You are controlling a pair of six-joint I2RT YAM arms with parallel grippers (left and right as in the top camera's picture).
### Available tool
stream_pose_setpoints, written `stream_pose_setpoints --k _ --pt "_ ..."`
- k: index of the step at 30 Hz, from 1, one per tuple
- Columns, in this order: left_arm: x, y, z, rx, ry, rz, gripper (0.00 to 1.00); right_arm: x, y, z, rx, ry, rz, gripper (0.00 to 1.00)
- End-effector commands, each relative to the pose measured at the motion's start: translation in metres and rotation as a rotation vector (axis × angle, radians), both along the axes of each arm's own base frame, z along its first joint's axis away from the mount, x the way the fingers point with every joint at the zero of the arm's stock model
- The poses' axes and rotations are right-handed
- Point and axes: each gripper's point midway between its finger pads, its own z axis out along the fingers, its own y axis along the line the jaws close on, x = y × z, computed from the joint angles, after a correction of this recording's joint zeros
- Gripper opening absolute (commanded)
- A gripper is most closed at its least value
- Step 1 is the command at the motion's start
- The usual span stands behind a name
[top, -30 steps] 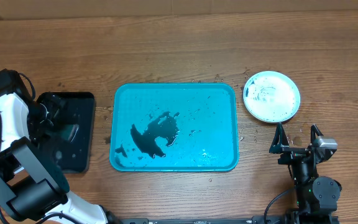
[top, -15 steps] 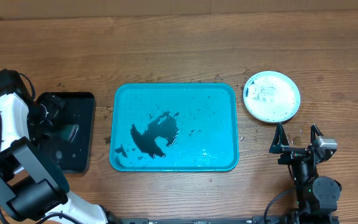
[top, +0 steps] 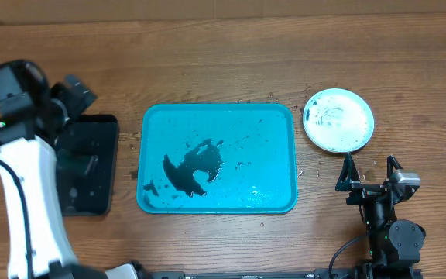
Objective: Clean dirty plates on tray and stack at the side
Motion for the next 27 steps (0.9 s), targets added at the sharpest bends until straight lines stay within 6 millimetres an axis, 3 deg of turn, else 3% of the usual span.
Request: stream_pose_setpoints --k 1,5,9,19,27 --pt "0.001 -0.042 0.03 0.164 -0.089 -0.227 1.0 0.0 -0.002 -0.001 -0.007 -0.007 -0.014 1.0" --pt "-0.006 -0.077 0.043 0.25 -0.207 -0.352 1.0 0.0 -0.002 -0.001 -0.007 -0.006 -0.013 1.0" --pt "-0.027 -0.094 0.026 0.29 -0.26 -0.412 1.0 0.0 -0.002 -0.001 -0.007 -0.006 -0.014 1.0" --pt "-0.086 -0.102 -0.032 0.298 -0.302 -0.412 1.0 0.0 -0.002 -0.001 -0.007 -0.007 -0.013 1.0" --pt "-0.105 -0.105 -0.055 0.327 -0.318 -0.428 1.0 0.0 -0.002 -0.001 -0.007 -0.007 -0.014 1.0"
